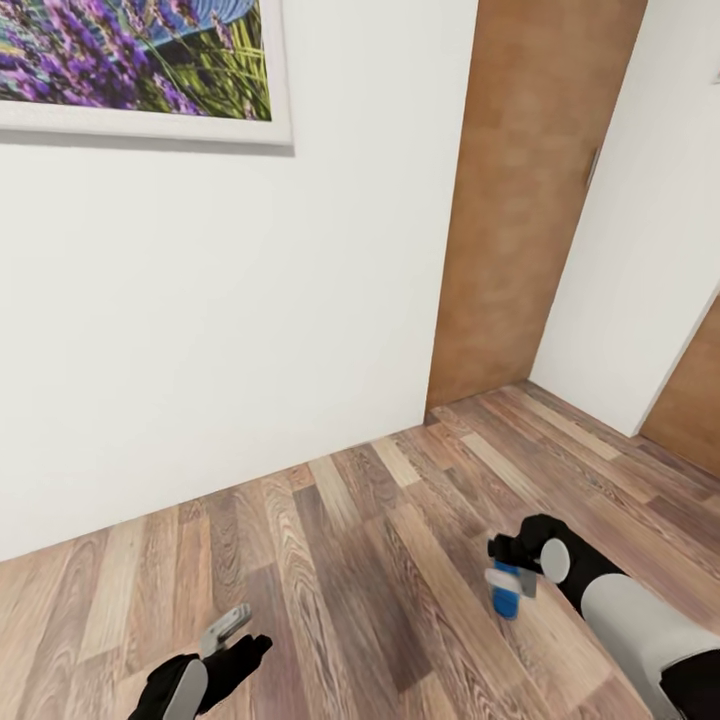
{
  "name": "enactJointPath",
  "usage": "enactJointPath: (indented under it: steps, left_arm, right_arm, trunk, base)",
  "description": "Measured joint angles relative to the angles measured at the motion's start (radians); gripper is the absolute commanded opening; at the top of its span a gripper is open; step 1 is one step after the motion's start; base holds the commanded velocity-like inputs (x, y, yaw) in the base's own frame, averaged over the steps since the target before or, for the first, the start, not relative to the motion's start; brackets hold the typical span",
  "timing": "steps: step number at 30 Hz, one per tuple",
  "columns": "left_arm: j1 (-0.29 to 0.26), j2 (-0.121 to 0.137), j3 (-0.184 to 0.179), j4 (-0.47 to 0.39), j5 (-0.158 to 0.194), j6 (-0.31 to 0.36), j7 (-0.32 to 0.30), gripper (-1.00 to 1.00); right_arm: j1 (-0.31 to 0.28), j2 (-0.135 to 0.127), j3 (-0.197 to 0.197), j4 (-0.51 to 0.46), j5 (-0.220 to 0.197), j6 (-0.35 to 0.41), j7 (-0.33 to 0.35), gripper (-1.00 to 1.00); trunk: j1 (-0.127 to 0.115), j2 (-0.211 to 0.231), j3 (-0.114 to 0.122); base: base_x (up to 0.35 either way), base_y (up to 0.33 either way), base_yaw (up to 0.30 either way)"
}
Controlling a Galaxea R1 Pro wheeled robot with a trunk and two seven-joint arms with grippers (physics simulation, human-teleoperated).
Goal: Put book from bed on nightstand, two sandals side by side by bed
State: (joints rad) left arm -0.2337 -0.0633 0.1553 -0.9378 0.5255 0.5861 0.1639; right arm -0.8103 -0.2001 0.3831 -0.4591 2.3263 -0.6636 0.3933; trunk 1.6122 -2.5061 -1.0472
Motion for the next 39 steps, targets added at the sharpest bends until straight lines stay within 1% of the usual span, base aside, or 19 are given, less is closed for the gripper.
enactJointPath:
  steps: [3, 4, 8, 17, 19, 24, 27, 32, 39]
  left_arm:
    - [0.0, 0.001, -0.035, -0.001, 0.0, -0.001, 0.0, 1.0]
    - [0.001, 0.002, -0.056, -0.001, 0.0, -0.001, 0.0, 1.0]
    - [0.001, 0.002, -0.082, -0.004, -0.001, -0.001, 0.0, 1.0]
    - [0.001, 0.003, -0.098, -0.01, -0.001, -0.002, 0.002, 1.0]
    - [0.001, 0.003, -0.111, -0.011, -0.002, -0.003, 0.006, 1.0]
    - [0.001, 0.002, -0.118, -0.011, -0.002, -0.004, 0.009, 1.0]
    - [0.001, 0.002, -0.121, -0.011, -0.001, -0.005, 0.009, 1.0]
    - [0.001, 0.001, -0.122, -0.011, -0.001, -0.005, 0.006, 1.0]
    - [0.001, 0.001, -0.123, -0.009, -0.001, -0.005, 0.004, 1.0]
  right_arm:
    - [-0.002, 0.001, -0.019, 0.005, -0.003, -0.022, 0.016, 1.0]
    - [-0.004, 0.001, -0.026, 0.007, -0.004, -0.034, 0.021, 1.0]
    - [-0.008, 0.004, -0.035, 0.009, -0.005, -0.051, 0.028, 1.0]
    - [-0.01, 0.007, -0.04, 0.011, 0.003, -0.054, 0.031, 1.0]
    - [-0.01, 0.007, -0.041, 0.011, 0.002, -0.046, 0.031, 1.0]
    - [-0.01, 0.009, -0.038, 0.011, 0.003, 0.006, 0.031, 1.0]
    - [-0.01, 0.008, -0.034, 0.011, 0.004, 0.05, 0.031, 1.0]
    - [-0.01, 0.007, -0.031, 0.013, 0.003, 0.083, 0.031, 1.0]
    - [-0.01, 0.008, -0.027, 0.019, 0.003, 0.063, 0.035, 1.0]
  trunk:
    - [0.0, 0.0, 0.0]
    - [0.0, 0.0, 0.0]
    - [0.0, 0.0, 0.0]
    - [0.0, 0.0, 0.0]
    - [0.0, 0.0, 0.0]
    - [0.0, 0.0, 0.0]
    - [0.0, 0.0, 0.0]
    - [0.001, 0.0, 0.0]
    - [0.001, 0.0, 0.0]
  base:
    - [0.322, 0.0, 0.0]
    - [0.325, 0.0, 0.0]
    - [0.327, -0.01, 0.0]
    - [0.315, -0.126, 0.0]
    - [0.294, -0.195, 0.0]
    - [0.248, -0.172, 0.0]
    - [0.116, -0.081, 0.0]
    - [0.044, -0.031, 0.0]
    - [0.009, -0.011, 0.0]
